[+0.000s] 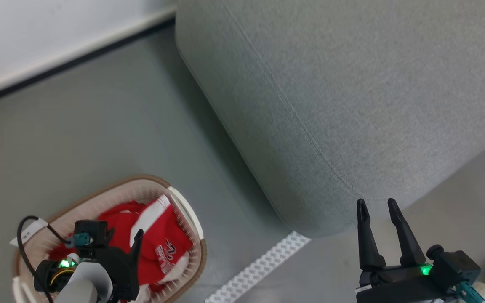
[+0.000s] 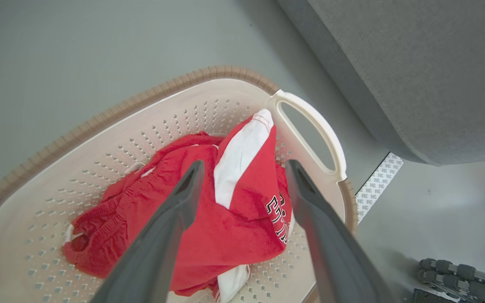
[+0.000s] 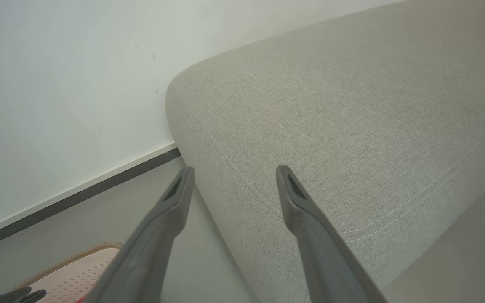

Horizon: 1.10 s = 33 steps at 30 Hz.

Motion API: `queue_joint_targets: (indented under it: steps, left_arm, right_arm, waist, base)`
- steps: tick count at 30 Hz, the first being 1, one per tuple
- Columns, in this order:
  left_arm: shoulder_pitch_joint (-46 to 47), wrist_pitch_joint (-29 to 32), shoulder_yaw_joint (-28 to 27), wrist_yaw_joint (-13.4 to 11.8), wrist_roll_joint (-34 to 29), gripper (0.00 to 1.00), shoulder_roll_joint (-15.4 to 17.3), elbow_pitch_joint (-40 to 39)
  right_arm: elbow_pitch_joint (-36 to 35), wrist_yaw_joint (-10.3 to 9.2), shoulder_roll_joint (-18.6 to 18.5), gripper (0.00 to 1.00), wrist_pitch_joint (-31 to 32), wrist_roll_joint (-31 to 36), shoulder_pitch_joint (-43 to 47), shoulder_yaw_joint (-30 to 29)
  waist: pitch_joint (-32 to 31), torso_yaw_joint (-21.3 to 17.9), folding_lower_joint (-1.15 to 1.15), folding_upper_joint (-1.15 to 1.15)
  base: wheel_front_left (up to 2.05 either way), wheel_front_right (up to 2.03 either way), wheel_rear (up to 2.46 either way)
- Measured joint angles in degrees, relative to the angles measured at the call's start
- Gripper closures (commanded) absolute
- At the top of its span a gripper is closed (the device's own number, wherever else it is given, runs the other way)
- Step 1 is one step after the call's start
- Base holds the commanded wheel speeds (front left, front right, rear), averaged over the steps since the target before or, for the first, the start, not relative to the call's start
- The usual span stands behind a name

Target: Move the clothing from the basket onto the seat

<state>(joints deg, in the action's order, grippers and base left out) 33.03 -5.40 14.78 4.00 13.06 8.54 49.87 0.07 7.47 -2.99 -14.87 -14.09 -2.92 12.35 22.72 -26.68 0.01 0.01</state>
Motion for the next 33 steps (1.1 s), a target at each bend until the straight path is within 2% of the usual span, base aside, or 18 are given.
queue_joint_targets:
  steps: [8, 15, 21, 30, 31, 32, 33]
  left_arm:
    - [6.16, 4.03, 0.97, 0.97, 0.55, 0.0, -0.3, 7.06]
    - [12.2, 5.93, -0.56, 1.47, 2.92, 0.0, 0.22, 10.99]
    - [15.5, 6.76, -1.51, -1.57, 3.6, 0.0, 0.18, 13.5]
    - [16.96, 7.82, -1.65, -1.56, 5.5, 0.0, -1.67, 17.16]
    - [17.27, 7.86, -1.44, -1.47, 5.52, 0.54, -1.81, 17.61]
    - [17.53, 7.86, -1.23, -1.0, 5.52, 0.99, -1.93, 17.88]
    - [17.62, 7.86, -1.08, -0.8, 5.53, 1.0, -2.09, 18.09]
  right_arm:
    - [-3.33, 0.0, 0.0, 0.0, -0.12, -3.38, 2.95, 0.36]
    - [-6.47, 0.0, 0.05, 0.0, -0.22, -4.66, 4.11, 2.16]
    - [-7.36, 0.0, 0.07, 0.0, -0.22, -5.71, 4.74, 2.6]
    - [-8.33, 0.0, 0.08, 0.0, -0.22, -5.57, 5.97, 3.12]
    - [-8.48, 0.0, 0.07, 0.0, -0.22, -5.57, 5.98, 3.16]
    - [-8.56, 0.0, 0.08, 0.0, -0.22, -5.57, 6.02, 3.21]
    - [-8.55, 0.0, 0.08, 0.0, -0.21, -5.56, 6.05, 3.24]
  waist:
    - [8.83, -2.66, 0.0, 0.0]
    - [16.1, -3.55, 0.0, 0.0]
    - [19.93, -3.51, 0.0, 0.0]
    - [21.98, -2.88, -0.01, -0.01]
    - [22.05, -2.81, -0.01, -0.01]
    - [22.1, -2.76, -0.01, -0.01]
    - [22.1, -2.74, -0.01, 0.0]
  base:
    - [0.02, 0.02, 0.02]
    - [0.06, 0.06, 0.06]
    - [0.01, 0.01, 0.01]
    - [0.04, 0.04, 0.04]
    - [0.02, 0.02, 0.02]
    - [0.01, 0.01, 0.01]
    - [0.0, 0.0, 0.0]
